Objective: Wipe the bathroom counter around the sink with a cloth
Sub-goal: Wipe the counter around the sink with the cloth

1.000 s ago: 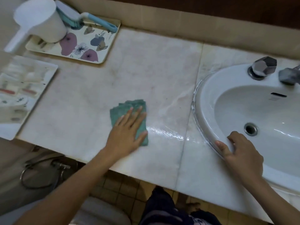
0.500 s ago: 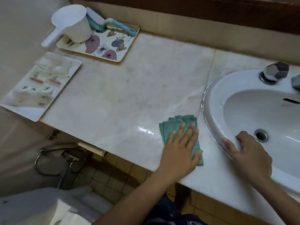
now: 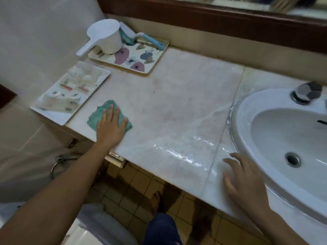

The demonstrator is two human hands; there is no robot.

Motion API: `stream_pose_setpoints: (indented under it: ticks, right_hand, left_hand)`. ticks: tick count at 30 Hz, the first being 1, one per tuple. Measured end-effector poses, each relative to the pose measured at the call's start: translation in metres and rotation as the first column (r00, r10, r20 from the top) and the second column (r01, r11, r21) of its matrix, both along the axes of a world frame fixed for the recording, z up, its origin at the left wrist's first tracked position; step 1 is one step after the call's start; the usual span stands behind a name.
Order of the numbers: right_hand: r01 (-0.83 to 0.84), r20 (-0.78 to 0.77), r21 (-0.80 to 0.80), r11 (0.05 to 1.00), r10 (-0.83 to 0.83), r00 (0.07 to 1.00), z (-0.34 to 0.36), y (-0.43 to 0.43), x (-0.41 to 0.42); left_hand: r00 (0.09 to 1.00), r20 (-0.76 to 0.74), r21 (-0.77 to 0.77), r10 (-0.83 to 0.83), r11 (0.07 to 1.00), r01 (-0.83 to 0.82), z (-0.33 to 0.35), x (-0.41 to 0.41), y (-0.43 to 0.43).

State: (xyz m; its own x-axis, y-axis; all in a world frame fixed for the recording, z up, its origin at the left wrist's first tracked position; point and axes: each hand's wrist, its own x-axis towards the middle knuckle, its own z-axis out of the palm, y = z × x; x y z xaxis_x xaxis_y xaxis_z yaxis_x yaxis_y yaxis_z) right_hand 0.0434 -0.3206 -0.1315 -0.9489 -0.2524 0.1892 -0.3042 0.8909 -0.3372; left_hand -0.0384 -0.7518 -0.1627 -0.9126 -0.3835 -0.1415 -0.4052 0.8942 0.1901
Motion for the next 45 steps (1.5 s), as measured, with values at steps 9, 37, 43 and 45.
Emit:
stream_pose_setpoints:
  ticks: [9,37,43,45]
  right_hand:
    - [0.294,0.172,0.000,0.956,-0.290,0.942,-0.012,-0.081,-0.027]
    - [0.513,0.293,-0.015,0.858,-0.487,0.823,-0.009,-0.089,-0.048]
    - [0.499,0.319,-0.067,0.864,-0.456,0.831,-0.009,-0.094,-0.047]
    - [0.514,0.336,-0.061,0.856,-0.467,0.818,-0.009,-0.094,-0.047]
  left_hand:
    - [0.972,-0.031,0.060,-0.234,0.970,0.236,-0.002,0.045,0.074]
    - [0.392,-0.101,0.025,-0.914,0.392,0.920,-0.007,-0.015,0.110]
    - [0.605,-0.033,0.019,-0.795,0.605,0.796,-0.004,-0.128,0.072]
    - [0.654,-0.052,0.026,-0.755,0.653,0.757,-0.001,-0.170,0.100]
